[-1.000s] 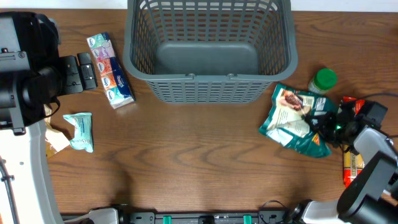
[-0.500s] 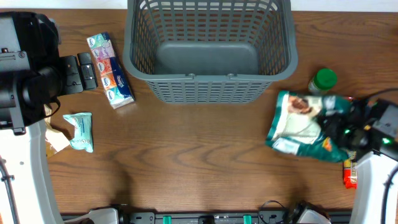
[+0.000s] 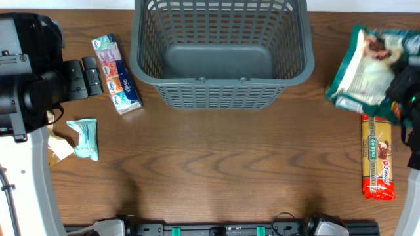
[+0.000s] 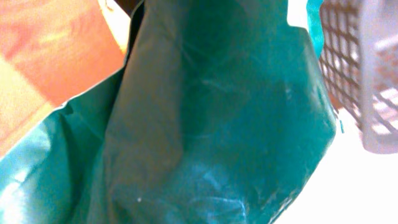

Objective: Pack container
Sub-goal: 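Lift the coffee pouch and lower it into the basket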

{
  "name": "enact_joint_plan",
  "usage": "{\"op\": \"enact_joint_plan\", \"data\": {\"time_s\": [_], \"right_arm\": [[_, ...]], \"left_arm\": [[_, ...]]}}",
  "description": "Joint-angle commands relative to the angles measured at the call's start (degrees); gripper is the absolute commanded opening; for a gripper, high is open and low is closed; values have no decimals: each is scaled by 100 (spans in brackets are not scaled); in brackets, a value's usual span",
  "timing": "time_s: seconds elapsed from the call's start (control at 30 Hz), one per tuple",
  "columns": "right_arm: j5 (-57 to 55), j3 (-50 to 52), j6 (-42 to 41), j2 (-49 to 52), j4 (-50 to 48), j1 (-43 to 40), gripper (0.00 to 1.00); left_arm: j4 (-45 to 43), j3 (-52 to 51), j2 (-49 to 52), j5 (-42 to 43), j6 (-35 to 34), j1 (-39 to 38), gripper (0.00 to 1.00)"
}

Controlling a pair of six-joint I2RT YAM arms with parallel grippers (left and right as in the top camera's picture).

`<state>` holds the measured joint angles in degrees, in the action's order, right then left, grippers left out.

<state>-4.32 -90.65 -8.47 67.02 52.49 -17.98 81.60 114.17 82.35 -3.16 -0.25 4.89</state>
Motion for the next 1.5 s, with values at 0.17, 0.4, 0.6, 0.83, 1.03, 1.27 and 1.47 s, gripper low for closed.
{"op": "enact_joint_plan", "data": {"time_s": [0.17,0.4,0.6,0.83,1.03,1.27,1.47], "right_arm": [[343,-664,1585,321,-1578,1497,1],[439,-664,2916,776,-2767,3056,1],[1137,-664,4155,1700,-2463,3910,1],[1340,-664,4673,2734,-2269,4367,1],[1853,-664,4662,3482,-2096,4380,1],[1904,-662,4413,4269,-1853,4385,1],[1982,-662,4389,4649,-1661,4385,1]], "left_arm": [[68,-28,-4,13,-92,31,99],[105,-28,-4,13,-92,31,99],[146,-33,-4,13,-92,31,99],[192,-33,-4,13,-92,31,99],[192,-33,-4,13,-92,31,99],[192,-33,-4,13,-92,31,99],[195,-33,-4,13,-92,31,99]]}}
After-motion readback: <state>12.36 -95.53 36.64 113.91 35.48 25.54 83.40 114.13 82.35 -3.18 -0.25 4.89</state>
